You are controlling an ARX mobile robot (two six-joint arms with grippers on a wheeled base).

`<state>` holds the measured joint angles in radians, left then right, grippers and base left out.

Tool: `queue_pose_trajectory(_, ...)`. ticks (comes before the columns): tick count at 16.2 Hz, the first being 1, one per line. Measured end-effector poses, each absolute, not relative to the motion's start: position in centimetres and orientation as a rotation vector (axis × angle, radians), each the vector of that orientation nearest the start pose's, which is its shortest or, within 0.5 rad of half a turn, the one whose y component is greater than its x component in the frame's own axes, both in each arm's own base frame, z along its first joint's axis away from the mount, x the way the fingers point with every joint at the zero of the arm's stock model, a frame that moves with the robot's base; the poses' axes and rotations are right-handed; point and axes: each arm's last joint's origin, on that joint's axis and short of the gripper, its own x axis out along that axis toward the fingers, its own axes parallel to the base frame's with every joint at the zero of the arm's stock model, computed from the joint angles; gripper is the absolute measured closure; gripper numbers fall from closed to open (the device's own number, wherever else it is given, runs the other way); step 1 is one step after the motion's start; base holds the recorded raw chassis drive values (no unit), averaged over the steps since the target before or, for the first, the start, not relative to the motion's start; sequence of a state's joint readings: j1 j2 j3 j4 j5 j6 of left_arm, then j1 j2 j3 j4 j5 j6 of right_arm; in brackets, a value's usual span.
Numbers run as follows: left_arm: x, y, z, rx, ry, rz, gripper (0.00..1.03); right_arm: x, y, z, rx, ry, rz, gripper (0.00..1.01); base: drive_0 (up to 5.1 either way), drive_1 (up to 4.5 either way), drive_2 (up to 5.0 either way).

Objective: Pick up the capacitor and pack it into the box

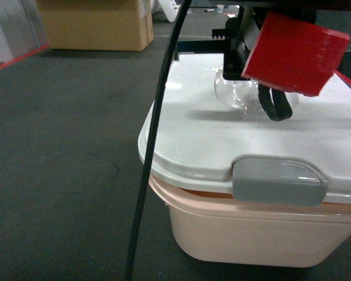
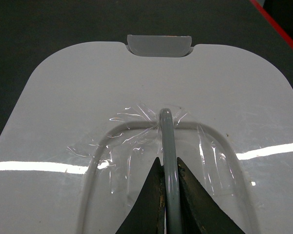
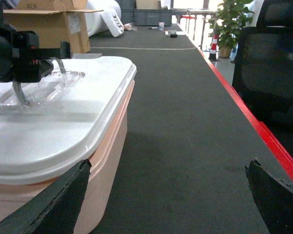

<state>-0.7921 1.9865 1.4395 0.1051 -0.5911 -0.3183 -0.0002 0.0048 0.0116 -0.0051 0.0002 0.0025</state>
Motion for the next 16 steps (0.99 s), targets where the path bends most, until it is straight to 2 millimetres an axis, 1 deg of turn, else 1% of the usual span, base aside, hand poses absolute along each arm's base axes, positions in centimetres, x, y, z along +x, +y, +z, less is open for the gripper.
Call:
queue_pose_trajectory(3, 32.4, -31.5, 22.0, -0.016, 0.395, -0.117, 1.01, 9.7, 0.0, 16.7, 0.002, -0.002, 0.000, 0.03, 0.0, 0.00, 0.0)
queue_pose_trajectory(6, 32.4, -31.6, 22.0, -0.037, 0.399, -0.110, 1.01, 9.7, 0.0, 16.7, 0.002, -0.002, 0.000, 0.03, 0.0, 0.00, 0.0)
queue_pose_trajectory(7, 32.3, -31.8, 22.0, -0.057, 0.389, -0.126, 0.94, 9.7, 0.0, 16.7, 0.002, -0.002, 0.000, 0.03, 0.0, 0.00, 0.0)
queue_pose_trajectory(9, 32.0, -31.6, 22.1, -0.118, 0.336, -0.189, 0.71, 9.7, 0.0, 16.7, 0.003, -0.002, 0.000, 0.03, 0.0, 0.00, 0.0)
queue_pose_trajectory(10, 32.0, -31.4, 22.2, -0.129, 0.322, -0.196, 0.67, 9.7, 0.0, 16.7, 0.002, -0.002, 0.000, 0.03, 0.0, 0.00, 0.0)
queue_pose_trajectory(12, 32.0, -31.3, 22.4, -0.138, 0.305, -0.200, 0.64, 9.7, 0.0, 16.7, 0.002, -0.001, 0.000, 0.03, 0.0, 0.00, 0.0)
queue_pose_trajectory(16, 31.6, -29.4, 25.9, -0.251, 0.094, -0.247, 0.21, 9.7, 0.0, 16.7, 0.003, -0.002, -0.001, 0.03, 0.0, 0.00, 0.0)
